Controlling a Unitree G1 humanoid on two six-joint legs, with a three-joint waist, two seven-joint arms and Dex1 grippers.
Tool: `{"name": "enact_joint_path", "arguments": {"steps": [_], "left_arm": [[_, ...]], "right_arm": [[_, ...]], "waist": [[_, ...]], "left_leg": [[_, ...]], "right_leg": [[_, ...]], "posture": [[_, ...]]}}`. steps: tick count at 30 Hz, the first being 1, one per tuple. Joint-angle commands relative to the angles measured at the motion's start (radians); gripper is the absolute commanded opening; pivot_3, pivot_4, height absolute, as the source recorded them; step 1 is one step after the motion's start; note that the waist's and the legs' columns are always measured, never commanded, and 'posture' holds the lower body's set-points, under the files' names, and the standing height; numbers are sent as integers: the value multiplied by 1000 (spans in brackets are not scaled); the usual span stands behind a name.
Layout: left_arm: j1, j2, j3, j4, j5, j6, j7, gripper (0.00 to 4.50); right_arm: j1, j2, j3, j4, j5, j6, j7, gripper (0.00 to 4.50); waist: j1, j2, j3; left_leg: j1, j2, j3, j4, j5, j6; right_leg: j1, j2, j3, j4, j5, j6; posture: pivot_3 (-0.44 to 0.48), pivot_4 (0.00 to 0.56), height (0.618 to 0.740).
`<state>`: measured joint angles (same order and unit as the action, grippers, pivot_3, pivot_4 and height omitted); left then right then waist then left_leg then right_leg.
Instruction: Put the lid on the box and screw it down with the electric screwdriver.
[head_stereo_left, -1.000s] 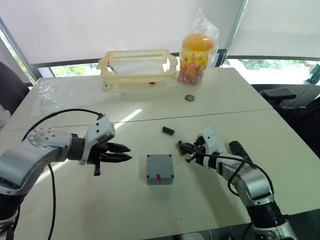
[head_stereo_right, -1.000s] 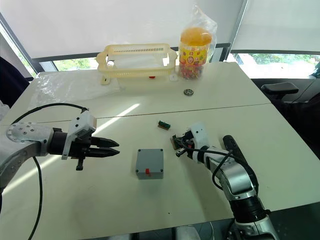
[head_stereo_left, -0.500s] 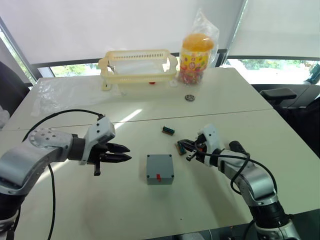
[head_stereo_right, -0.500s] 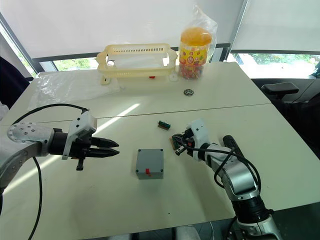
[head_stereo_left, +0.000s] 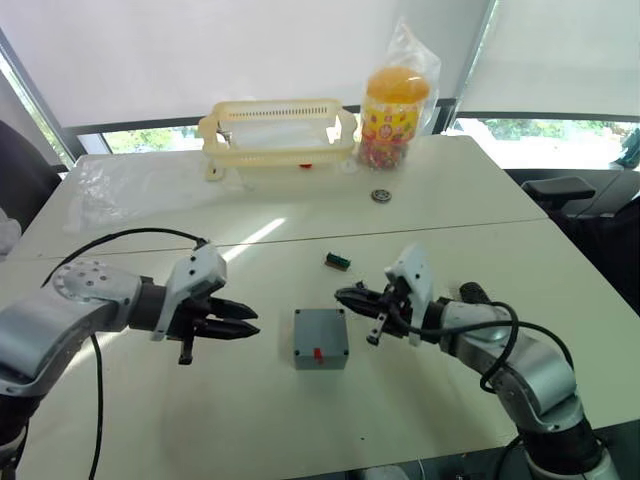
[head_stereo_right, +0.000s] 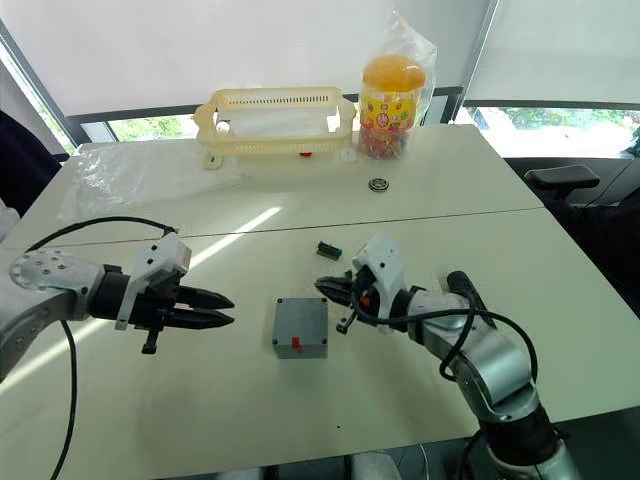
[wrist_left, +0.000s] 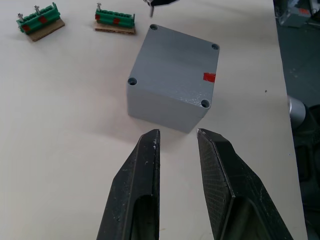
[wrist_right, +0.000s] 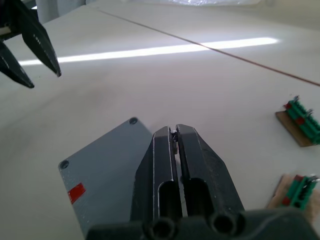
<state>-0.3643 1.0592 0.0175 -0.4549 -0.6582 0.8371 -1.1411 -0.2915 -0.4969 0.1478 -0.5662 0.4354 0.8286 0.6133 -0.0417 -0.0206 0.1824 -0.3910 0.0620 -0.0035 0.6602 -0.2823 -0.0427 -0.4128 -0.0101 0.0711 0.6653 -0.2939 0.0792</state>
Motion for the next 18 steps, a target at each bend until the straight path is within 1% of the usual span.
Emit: {"name": "enact_joint_path", "arguments": {"steps": [1, 5, 9, 18], "left_arm": [[-10, 10, 27, -23, -3, -9, 7, 1128], [-19, 5, 22, -19, -6, -6, 14, 1128], [-22, -2, 14, -15, -6, -6, 19, 1128], [-32, -10, 4, -11, -5, -5, 22, 1128]], "right_arm": [[17, -23, 5, -31, -13, -33, 4, 43], [32, -36, -1, -5, -32, -61, 2, 43], [31, -32, -13, -2, -31, -57, -12, 43], [23, -16, 2, 18, -42, -69, -35, 43]], "waist": [[0, 0, 0], [0, 0, 0], [-1, 0, 0], [0, 0, 0]], "left_leg": [[0, 0, 0, 0, 0, 0], [0, 0, 0, 0, 0, 0], [0, 0, 0, 0, 0, 0], [0, 0, 0, 0, 0, 0]], "right_leg": [[0, 0, 0, 0, 0, 0], [0, 0, 0, 0, 0, 0], [0, 0, 0, 0, 0, 0], [0, 0, 0, 0, 0, 0]], "posture": [[0, 150, 740], [0, 150, 740], [0, 150, 740], [0, 150, 740]]}}
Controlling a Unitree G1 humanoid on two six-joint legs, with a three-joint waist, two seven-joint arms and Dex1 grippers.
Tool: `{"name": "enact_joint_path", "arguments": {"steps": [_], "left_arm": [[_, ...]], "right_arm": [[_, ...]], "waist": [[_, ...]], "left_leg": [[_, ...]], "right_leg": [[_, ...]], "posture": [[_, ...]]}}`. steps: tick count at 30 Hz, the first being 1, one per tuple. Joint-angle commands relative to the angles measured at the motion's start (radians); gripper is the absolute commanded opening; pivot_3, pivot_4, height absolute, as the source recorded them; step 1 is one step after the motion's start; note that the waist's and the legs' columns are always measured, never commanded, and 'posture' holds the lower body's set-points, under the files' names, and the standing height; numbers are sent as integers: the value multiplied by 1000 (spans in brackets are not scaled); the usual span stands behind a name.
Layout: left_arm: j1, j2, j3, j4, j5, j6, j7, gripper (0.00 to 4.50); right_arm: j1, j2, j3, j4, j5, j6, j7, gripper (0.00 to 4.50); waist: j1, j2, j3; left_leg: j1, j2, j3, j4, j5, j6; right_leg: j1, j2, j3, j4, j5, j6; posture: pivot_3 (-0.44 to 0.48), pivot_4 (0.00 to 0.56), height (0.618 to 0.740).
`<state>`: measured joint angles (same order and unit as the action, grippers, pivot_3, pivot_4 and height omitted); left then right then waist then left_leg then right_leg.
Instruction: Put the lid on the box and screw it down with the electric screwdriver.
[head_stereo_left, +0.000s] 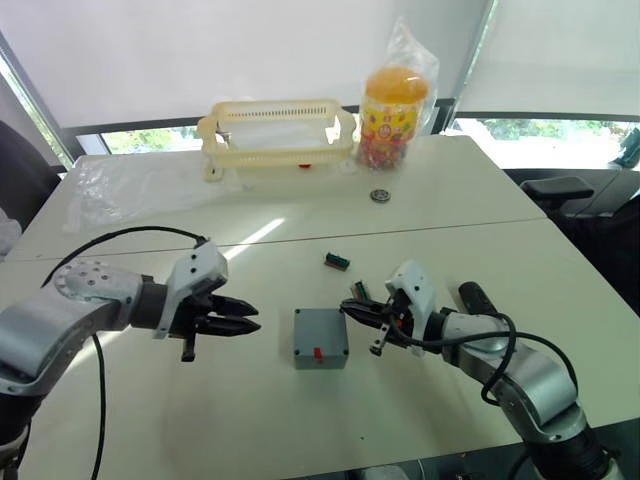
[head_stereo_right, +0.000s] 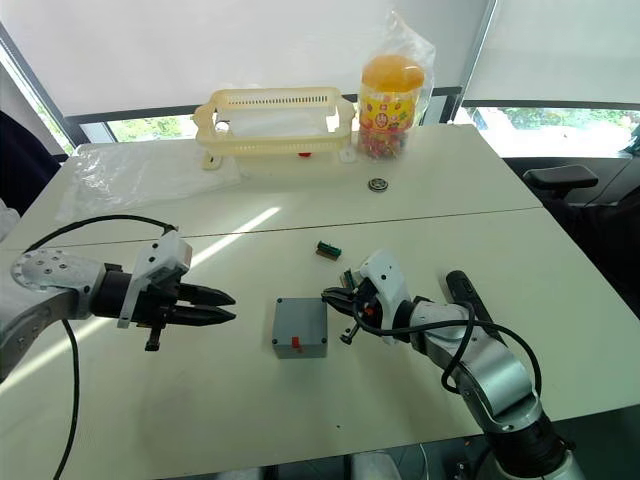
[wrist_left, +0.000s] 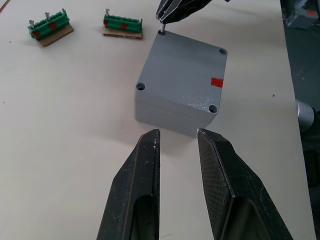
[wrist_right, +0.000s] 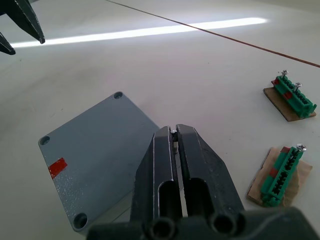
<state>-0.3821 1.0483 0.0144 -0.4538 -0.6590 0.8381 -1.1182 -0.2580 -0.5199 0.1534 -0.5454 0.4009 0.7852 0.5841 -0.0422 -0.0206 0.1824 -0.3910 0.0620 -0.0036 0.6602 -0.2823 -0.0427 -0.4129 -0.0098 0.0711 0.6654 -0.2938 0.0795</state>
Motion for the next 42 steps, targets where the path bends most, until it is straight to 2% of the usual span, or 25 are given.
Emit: {"name": "enact_joint_path", "arguments": {"steps": [1, 17, 18, 19, 20, 21, 26, 28, 31, 32, 35, 37, 38, 39, 41, 42], "left_arm": [[-15, 1, 8, -12, -4, -5, -1, 1128], [-8, -2, 9, -13, -3, -4, 11, 1128], [-7, -2, 9, -13, -3, -5, 10, 1128], [-7, -3, 9, -13, -3, -6, 10, 1128], [-8, -5, 8, -12, -5, -6, 9, 1128], [-11, -7, 8, -11, -7, -6, 8, 1128], [-30, -25, -1, -1, -11, -8, 1, 1128], [-47, -42, -4, 5, -19, -4, 1, 1128], [-86, -67, -12, 11, -35, 0, -11, 1128], [-112, -73, -23, 11, -37, -6, -27, 1128], [-189, -92, -55, 9, -53, -14, -73, 1128], [-237, -112, -100, 13, -32, -50, -116, 1128], [-256, -128, -127, 21, -7, -76, -128, 1543], [-266, -140, -145, 21, 9, -90, -130, 1655], [-275, -167, -195, 18, 56, -139, -139, 2328], [-275, -174, -218, 11, 78, -163, -146, 2328]], "right_arm": [[-9, 6, 0, 2, -11, -29, -4, 43], [-6, 8, 30, 29, -37, -50, 2, 43], [-7, 7, 24, 29, -38, -52, 1, 575], [-7, 4, 18, 25, -38, -54, 1, 866], [-8, 2, 9, 19, -38, -58, -1, 1349], [-7, -2, 0, 11, -36, -59, -1, 1960], [-12, -29, -54, -76, 10, -6, -1, 4412], [-18, -34, -98, -126, 58, 42, -3, 4412], [-56, -35, -235, -190, 201, 172, -27, 4412], [-81, -53, -319, -188, 279, 243, -31, 4412], [-147, -157, -515, -137, 447, 420, -26, 4466], [-154, -336, -566, -72, 453, 508, 36, 4466], [-129, -460, -543, -43, 406, 504, 77, 4500], [-104, -544, -525, -25, 375, 490, 105, 4500], [-118, -703, -488, 73, 403, 587, 167, 4500], [-128, -770, -465, 120, 432, 656, 200, 4500]], "waist": [[0, 0, 0], [0, 0, 0], [0, 0, 0], [0, 0, 0], [0, 0, 0], [0, 0, 0], [1, 0, 0], [1, 0, 0], [2, 0, 0], [3, 0, 0], [9, 0, 0], [24, 3, 1], [25, 2, 1], [31, 4, 1], [30, 6, 2], [26, 6, 2]], "left_leg": [[0, 0, 0, 0, 0, 0], [0, 0, 0, 0, 0, 0], [0, 0, 0, 0, 0, 0], [0, 0, 0, 0, 0, 0], [0, 0, 0, 0, 0, 0], [0, 0, 0, 0, 0, 0], [0, 0, 0, 0, 0, 0], [0, 0, 0, 0, 0, 0], [0, 0, 0, 1, 0, 0], [0, 0, 0, 1, 0, 0], [0, 0, 0, 2, 0, 0], [0, -1, 0, 2, 0, 0], [0, -2, 1, 2, 0, 0], [0, -2, 1, 2, 0, 0], [0, -3, 1, 2, 0, 1], [0, -2, 1, 3, -1, 1]], "right_leg": [[0, 0, 0, 0, 0, 0], [0, 0, 0, 0, 0, 0], [0, 0, 0, 0, 0, 0], [0, 0, 0, 0, 0, 0], [0, 0, 0, 0, 0, 0], [0, 0, 0, 0, 0, 0], [0, 0, 0, 0, 0, 0], [0, 0, 0, 0, 0, 0], [0, 0, 0, 0, 0, 0], [1, 0, 0, 0, 0, 0], [1, 0, 0, 0, 0, 0], [2, -1, 0, 0, 0, 0], [2, -2, 1, -1, 0, -1], [2, -2, 1, -1, 0, -1], [2, -2, 1, -2, -1, 0], [2, -1, 1, -2, 0, 0]], "posture": [[0, 150, 740], [0, 150, 740], [0, 150, 740], [0, 150, 740], [0, 150, 740], [0, 150, 740], [0, 150, 740], [0, 150, 740], [0, 150, 740], [0, 150, 740], [0, 150, 740], [0, 150, 740], [0, 150, 740], [0, 150, 740], [0, 150, 740], [0, 150, 740]]}}
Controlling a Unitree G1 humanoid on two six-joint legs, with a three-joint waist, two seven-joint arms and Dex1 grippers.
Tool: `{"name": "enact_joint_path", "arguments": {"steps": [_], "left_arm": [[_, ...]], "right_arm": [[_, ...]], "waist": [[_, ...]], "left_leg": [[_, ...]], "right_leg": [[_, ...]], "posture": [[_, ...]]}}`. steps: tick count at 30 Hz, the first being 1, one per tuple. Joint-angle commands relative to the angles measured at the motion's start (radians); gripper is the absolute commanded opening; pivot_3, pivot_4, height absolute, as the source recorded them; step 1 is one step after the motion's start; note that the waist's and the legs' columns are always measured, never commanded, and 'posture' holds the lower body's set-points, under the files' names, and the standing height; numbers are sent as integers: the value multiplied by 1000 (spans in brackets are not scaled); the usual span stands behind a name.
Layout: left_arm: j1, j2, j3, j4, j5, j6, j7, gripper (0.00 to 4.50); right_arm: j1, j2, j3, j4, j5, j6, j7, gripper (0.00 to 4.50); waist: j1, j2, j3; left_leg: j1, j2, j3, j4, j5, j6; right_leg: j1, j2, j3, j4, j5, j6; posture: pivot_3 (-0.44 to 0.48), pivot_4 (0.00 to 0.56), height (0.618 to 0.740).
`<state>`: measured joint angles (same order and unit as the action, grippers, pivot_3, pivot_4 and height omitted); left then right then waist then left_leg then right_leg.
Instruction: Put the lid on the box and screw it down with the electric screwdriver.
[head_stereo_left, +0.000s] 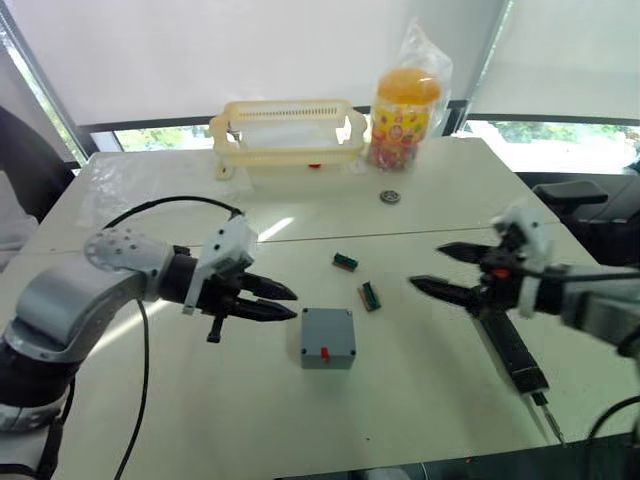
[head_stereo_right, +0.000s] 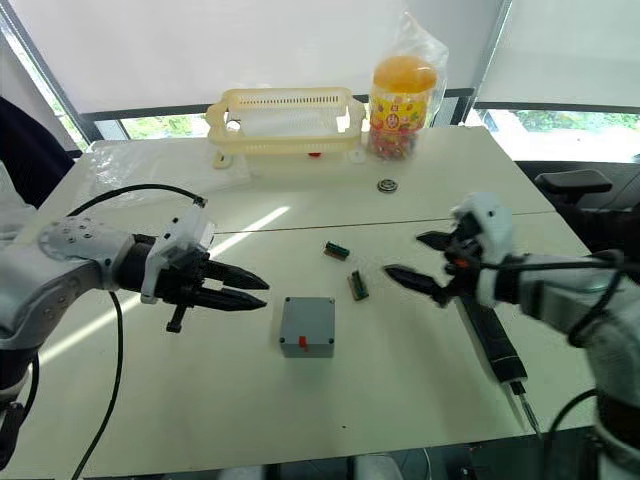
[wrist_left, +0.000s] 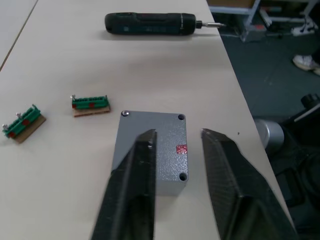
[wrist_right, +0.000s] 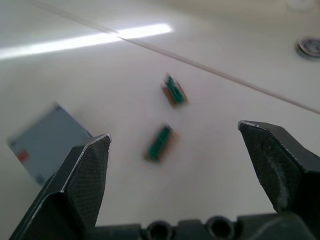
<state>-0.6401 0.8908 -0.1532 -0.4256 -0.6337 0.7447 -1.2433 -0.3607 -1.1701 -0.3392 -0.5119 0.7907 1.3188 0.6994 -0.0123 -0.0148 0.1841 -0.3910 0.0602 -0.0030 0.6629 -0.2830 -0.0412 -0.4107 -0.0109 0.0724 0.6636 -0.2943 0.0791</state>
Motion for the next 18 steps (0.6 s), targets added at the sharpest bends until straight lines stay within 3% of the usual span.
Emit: {"name": "enact_joint_path", "arguments": {"steps": [1, 4, 11, 18], "left_arm": [[-16, -23, -68, -23, 73, -90, -27, 2328], [-14, -34, -98, -44, 99, -116, -36, 2328], [14, -32, -75, -79, 95, -95, -13, 2328], [40, -20, -34, -113, 53, -32, 27, 2328]], "right_arm": [[-34, -175, 55, 126, 62, 185, 111, 4500], [-70, -251, 121, 241, 99, 289, 145, 4500], [-47, -354, 267, 376, 253, 296, 110, 4500], [9, -250, 278, 429, 271, 296, -45, 4500]], "waist": [[-7, 0, 0], [-13, 0, 0], [-6, 1, 1], [-5, 1, 1]], "left_leg": [[0, 0, 1, 0, 0, 1], [1, 1, 2, 0, -1, 2], [0, 1, 3, 0, -1, 2], [-1, 1, 3, 1, -1, 2]], "right_leg": [[0, 0, 1, 0, 0, 0], [-1, 1, 2, 1, 0, 0], [-2, 1, 3, 1, 0, 0], [-2, 1, 3, 1, 0, 1]], "posture": [[0, 150, 740], [0, 150, 740], [0, 150, 740], [0, 150, 740]]}}
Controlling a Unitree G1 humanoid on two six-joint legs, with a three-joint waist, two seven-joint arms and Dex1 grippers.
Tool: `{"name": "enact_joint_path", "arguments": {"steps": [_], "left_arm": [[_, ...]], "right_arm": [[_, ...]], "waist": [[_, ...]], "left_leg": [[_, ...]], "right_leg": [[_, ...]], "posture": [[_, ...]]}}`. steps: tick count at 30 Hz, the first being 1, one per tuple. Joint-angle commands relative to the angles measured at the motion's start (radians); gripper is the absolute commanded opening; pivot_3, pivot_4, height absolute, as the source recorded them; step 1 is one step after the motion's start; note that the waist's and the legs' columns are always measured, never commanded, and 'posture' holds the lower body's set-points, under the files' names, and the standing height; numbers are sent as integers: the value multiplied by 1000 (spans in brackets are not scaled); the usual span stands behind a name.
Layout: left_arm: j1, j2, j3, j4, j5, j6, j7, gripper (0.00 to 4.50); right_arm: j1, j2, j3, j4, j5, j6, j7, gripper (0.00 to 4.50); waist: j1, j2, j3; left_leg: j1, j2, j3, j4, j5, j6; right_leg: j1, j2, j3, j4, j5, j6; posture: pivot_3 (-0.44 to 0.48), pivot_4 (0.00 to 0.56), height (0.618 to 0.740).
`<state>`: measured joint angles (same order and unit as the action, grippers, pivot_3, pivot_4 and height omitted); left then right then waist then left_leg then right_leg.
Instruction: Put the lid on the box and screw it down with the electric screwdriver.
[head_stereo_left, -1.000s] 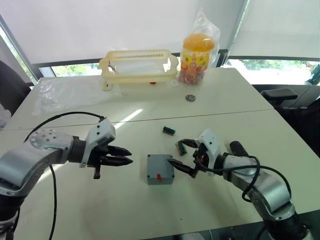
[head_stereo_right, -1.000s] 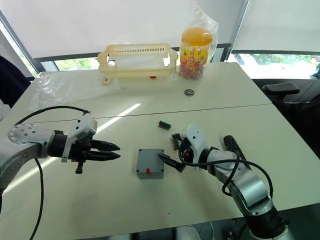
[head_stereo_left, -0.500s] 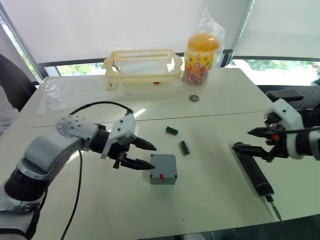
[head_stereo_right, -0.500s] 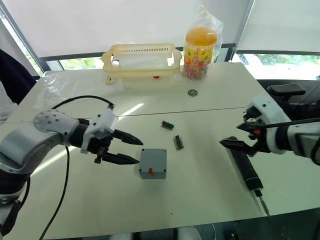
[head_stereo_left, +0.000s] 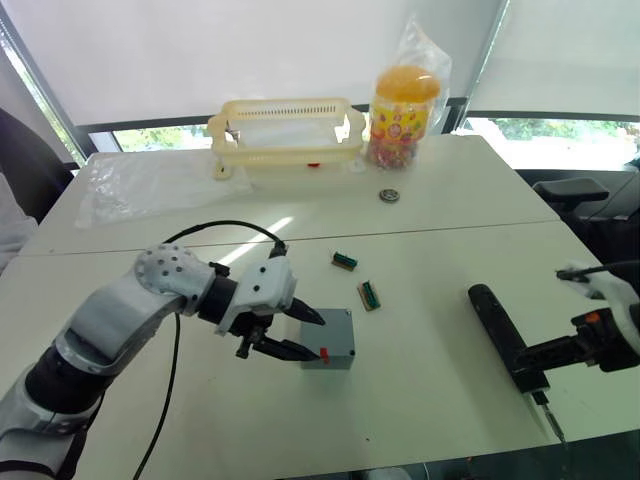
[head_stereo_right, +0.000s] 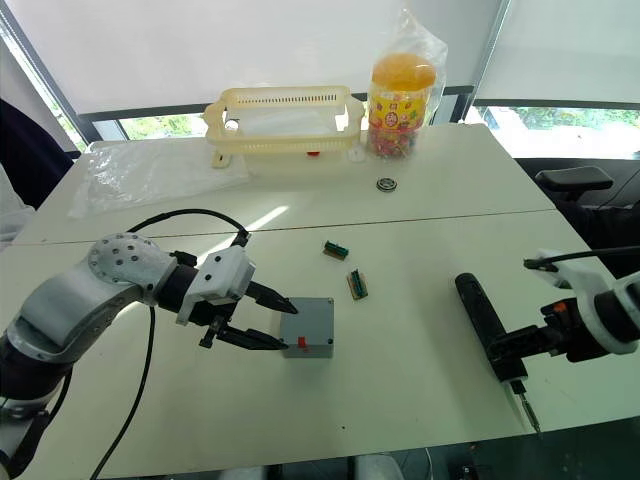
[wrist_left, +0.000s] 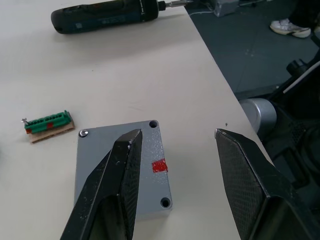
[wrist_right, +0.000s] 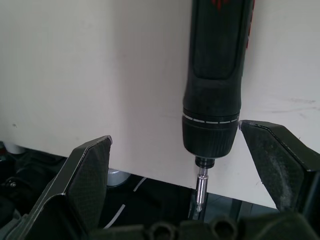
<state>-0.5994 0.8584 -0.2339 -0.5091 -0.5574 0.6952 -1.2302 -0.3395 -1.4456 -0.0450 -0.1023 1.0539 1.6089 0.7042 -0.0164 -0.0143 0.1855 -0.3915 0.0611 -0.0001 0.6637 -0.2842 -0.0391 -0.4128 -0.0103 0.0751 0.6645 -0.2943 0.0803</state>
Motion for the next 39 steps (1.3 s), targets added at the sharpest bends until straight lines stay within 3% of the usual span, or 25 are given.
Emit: {"name": "enact_joint_path", "arguments": {"steps": [1, 10, 20, 32, 38, 39], "left_arm": [[2, 15, 54, -32, -31, 29, 20, 2328], [37, 39, 90, -84, -74, 97, 75, 2328], [59, 58, 118, -106, -111, 130, 107, 2328], [69, 45, 112, -113, -124, 138, 137, 2328], [61, 36, 108, -97, -118, 131, 141, 2383], [59, 34, 107, -92, -116, 130, 141, 2383]], "right_arm": [[-20, 52, -16, 33, -13, 6, -69, 4500], [-32, 184, 34, 93, -197, -21, -107, 4500], [45, 133, 119, 72, -310, -128, 2, 4500], [126, 100, 129, 27, -385, -181, 81, 4500], [159, 125, 129, -20, -421, -171, 63, 1733], [158, 138, 122, -20, -422, -161, 59, 1683]], "waist": [[-2, 0, 0], [-1, 0, 0], [3, -7, -3], [7, -9, -5], [5, -9, -5], [6, -10, -5]], "left_leg": [[0, 0, 0, 0, 0, 0], [0, 0, 0, 0, 0, 0], [1, -1, -1, 2, 0, 0], [1, -1, -2, 3, 0, 0], [1, -1, -3, 2, 0, 0], [1, -1, -3, 2, 0, 0]], "right_leg": [[0, 0, 0, 0, 0, 0], [0, 0, 0, 0, 0, 1], [4, 0, 0, -1, 0, 0], [5, -1, 0, -2, 0, 1], [5, 0, -1, -2, 0, 1], [5, 0, -1, -2, 0, 1]], "posture": [[0, 150, 740], [0, 150, 740], [0, 150, 740], [0, 150, 740], [0, 150, 740], [0, 150, 740]]}}
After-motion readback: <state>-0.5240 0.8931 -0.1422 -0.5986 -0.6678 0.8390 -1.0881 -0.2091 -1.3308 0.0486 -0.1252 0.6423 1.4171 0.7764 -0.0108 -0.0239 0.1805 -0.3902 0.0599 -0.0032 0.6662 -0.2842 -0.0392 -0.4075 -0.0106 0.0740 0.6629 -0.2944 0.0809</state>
